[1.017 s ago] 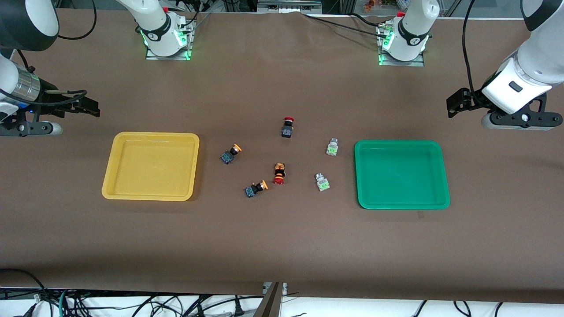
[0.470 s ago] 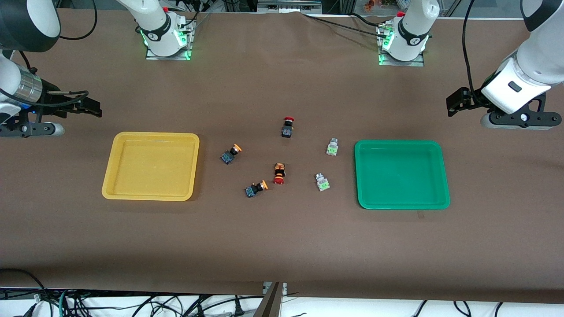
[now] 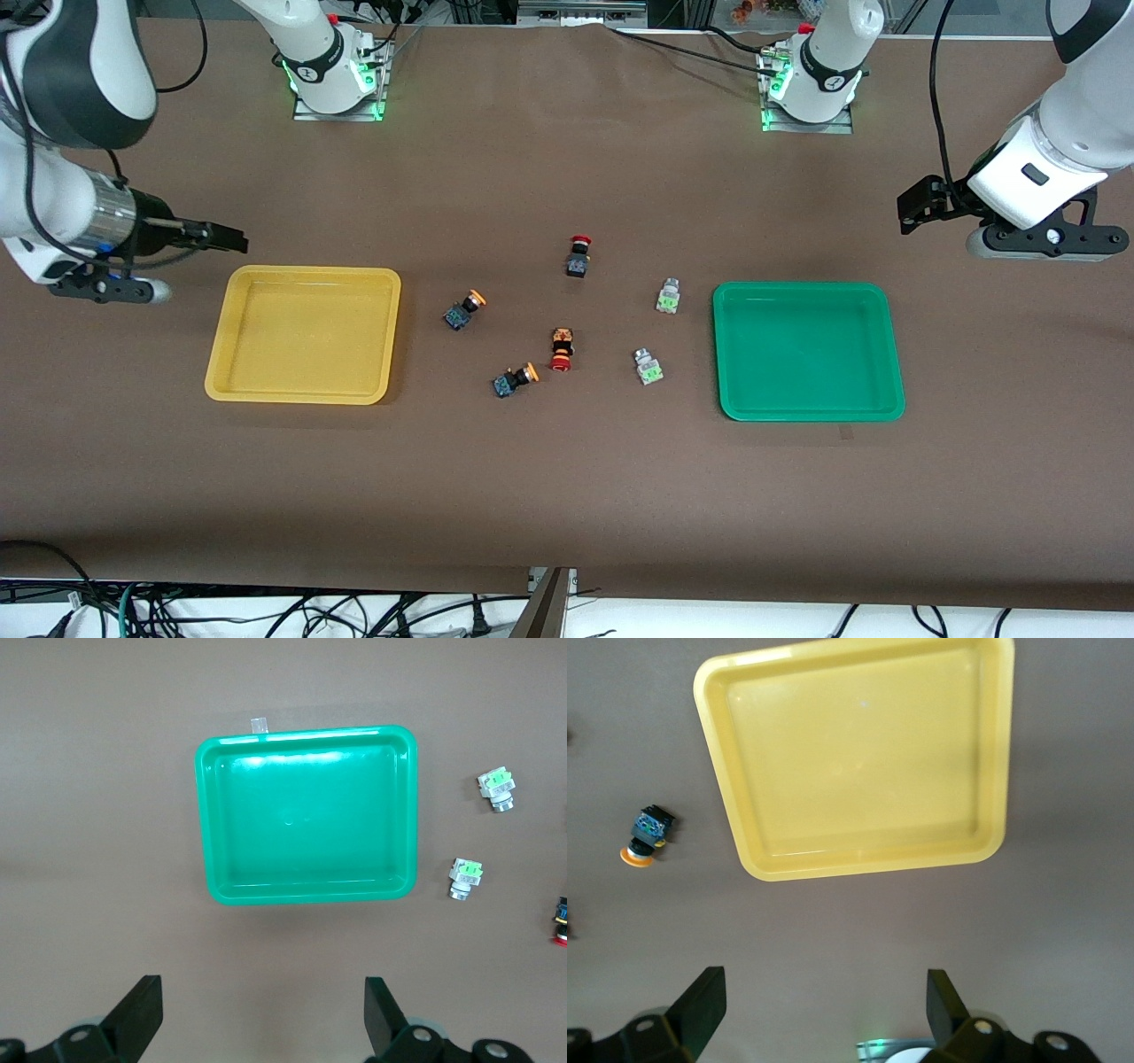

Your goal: Place green and yellow buttons in trays

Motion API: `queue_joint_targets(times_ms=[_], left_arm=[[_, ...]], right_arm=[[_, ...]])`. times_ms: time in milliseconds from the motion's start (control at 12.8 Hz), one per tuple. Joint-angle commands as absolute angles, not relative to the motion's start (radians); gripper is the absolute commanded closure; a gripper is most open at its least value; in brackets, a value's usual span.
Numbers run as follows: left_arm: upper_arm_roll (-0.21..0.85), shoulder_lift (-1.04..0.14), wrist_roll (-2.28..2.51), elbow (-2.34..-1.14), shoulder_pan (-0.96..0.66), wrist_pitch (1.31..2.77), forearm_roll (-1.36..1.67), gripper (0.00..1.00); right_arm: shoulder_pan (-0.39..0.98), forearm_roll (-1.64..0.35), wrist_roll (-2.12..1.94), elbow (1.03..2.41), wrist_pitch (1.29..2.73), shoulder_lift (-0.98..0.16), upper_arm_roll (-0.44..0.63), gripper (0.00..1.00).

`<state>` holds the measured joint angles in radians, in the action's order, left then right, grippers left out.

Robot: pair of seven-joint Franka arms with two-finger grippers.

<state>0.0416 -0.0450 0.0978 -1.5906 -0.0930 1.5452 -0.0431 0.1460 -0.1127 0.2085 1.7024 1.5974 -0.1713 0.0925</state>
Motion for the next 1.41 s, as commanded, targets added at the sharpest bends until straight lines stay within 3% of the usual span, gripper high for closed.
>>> queue_joint_targets(times_ms=[0, 313, 548, 861, 1174, 1252, 1330], left_arm=[[0.038, -0.031, 0.103, -1.588, -0.1, 1.526, -0.038, 0.0], [0.061, -0.069, 0.091, -1.586, -0.117, 1.529, -0.025, 0.0], [0.086, -0.211, 0.089, -1.574, -0.159, 1.539, -0.025, 0.0], [0.084, -0.412, 0.261, -1.555, -0.302, 1.803, -0.023, 0.0], [0.083, -0.529, 0.481, -1.609, -0.406, 2.026, -0.032, 0.0], [0.084, -0.534, 0.483, -1.667, -0.423, 2.104, -0.032, 0.0], [0.084, -0.535, 0.483, -1.739, -0.426, 2.196, -0.032, 0.0]], right_arm=[[0.213, -0.169, 0.337, 1.706, 1.644, -0.24, 0.091, 0.0], [0.38, -0.216, 0.637, 1.709, 1.82, -0.412, 0.092, 0.0], [0.478, -0.216, 0.848, 1.713, 1.969, -0.54, 0.092, 0.0], [0.569, -0.215, 1.105, 1.712, 2.149, -0.65, 0.092, 0.0], [0.601, -0.215, 1.209, 1.712, 2.246, -0.704, 0.094, 0.02], [0.601, -0.213, 1.225, 1.71, 2.259, -0.71, 0.094, 0.2], [0.603, -0.203, 1.242, 1.707, 2.26, -0.71, 0.094, 0.65]])
